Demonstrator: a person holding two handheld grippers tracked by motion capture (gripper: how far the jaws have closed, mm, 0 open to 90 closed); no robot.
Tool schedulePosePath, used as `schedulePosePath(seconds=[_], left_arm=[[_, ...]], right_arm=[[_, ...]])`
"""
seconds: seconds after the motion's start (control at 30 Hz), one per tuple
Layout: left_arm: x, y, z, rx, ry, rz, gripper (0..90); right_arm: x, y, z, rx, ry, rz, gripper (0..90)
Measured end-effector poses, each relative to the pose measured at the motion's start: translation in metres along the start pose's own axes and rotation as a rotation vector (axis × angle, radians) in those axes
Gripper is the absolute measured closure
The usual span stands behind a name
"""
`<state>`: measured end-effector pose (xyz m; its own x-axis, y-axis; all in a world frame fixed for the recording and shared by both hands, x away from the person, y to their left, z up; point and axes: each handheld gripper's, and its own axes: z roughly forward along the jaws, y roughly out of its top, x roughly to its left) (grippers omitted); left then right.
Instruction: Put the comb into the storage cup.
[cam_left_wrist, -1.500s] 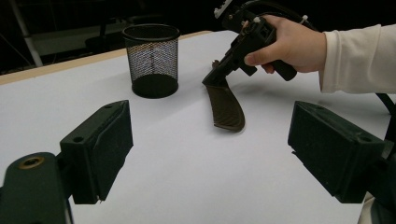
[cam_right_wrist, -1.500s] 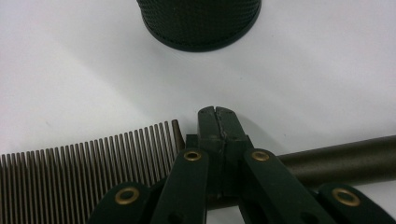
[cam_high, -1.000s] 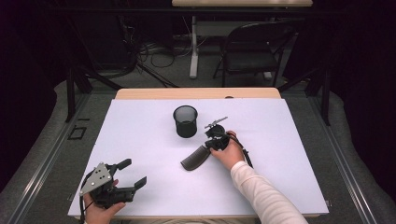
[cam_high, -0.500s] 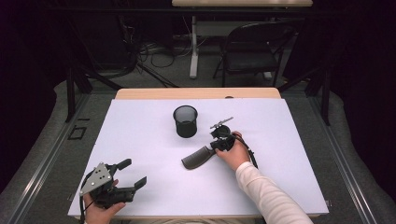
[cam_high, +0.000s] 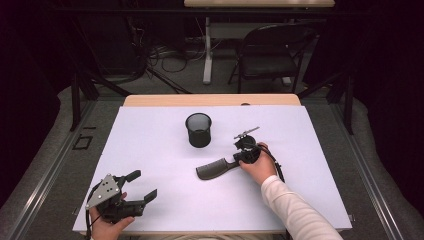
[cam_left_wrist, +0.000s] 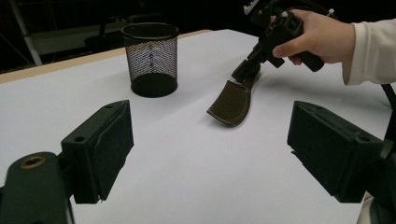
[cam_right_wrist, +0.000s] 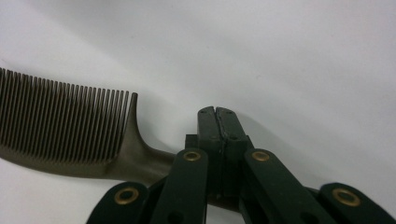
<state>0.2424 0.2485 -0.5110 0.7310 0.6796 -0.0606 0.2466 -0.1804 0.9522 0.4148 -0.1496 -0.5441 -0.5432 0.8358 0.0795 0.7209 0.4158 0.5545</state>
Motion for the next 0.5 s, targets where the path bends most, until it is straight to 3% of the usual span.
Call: schedulePosePath(seconds=[0.07, 0.1, 0.17, 0.5], left_arm=[[0.000, 0.000, 0.000, 0.000, 0.001, -0.001, 14.6], [0.000, 0.000, 0.000, 0.000, 0.001, -0.002, 14.6], [0.000, 0.000, 0.000, 0.000, 0.001, -0.004, 14.7], [0.000, 0.000, 0.000, 0.000, 0.001, -0.004, 14.7]], right_arm=[[-0.002, -0.001, -0.003, 0.026, -0.005, 0.003, 90.0], [-0.003, -0.004, 0.000, -0.035, 0.007, 0.013, 90.0], [-0.005, -0.005, -0.005, 0.008, -0.003, 0.008, 90.0], [-0.010, -0.021, -0.015, -0.005, 0.016, 0.023, 90.0]])
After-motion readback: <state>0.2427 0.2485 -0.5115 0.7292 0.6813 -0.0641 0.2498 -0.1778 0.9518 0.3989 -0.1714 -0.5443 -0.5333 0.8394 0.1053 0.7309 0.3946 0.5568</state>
